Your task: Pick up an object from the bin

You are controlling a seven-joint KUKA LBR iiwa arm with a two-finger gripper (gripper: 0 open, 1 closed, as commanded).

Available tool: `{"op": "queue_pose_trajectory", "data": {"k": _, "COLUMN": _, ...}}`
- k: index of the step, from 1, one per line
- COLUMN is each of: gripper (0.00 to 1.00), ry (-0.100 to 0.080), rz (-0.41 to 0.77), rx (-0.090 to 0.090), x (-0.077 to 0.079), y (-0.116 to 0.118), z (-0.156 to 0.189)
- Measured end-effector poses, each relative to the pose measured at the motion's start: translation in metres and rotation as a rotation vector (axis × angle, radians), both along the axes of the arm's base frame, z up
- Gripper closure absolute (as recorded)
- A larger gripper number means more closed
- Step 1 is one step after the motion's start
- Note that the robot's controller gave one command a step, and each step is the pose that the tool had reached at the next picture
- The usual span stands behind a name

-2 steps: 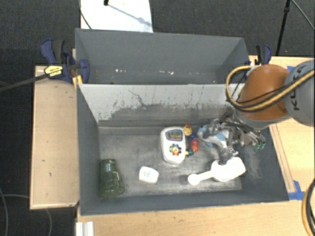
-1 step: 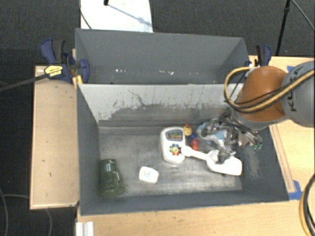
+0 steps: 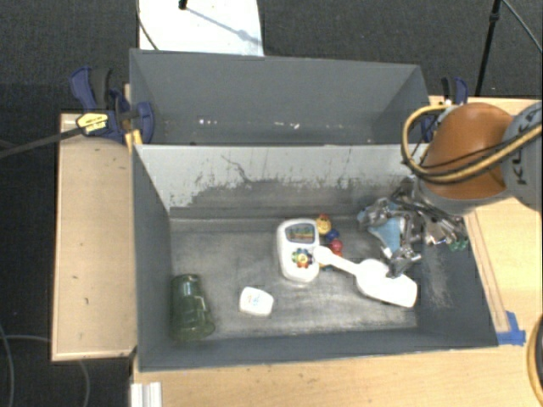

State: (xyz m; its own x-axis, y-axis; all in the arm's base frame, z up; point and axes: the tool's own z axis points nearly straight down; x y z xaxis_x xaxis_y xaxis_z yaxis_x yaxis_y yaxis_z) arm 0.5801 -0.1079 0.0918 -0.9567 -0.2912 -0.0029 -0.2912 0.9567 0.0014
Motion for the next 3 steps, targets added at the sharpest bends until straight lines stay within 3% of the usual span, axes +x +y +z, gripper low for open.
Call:
{"op": "queue_pose_trajectory", "data": {"k": 1, "gripper": 1.00, "ry": 0.006, "rz": -0.229, "rx": 0.008, "x": 0.0064, "y": -0.0324, "z": -0.0177}}
{"op": "queue_pose_trajectory", "data": {"k": 3, "gripper": 1.00, "ry": 0.007, "rz": -0.228, "rx": 0.008, "x": 0.0052, "y": -0.0317, "z": -0.0129}}
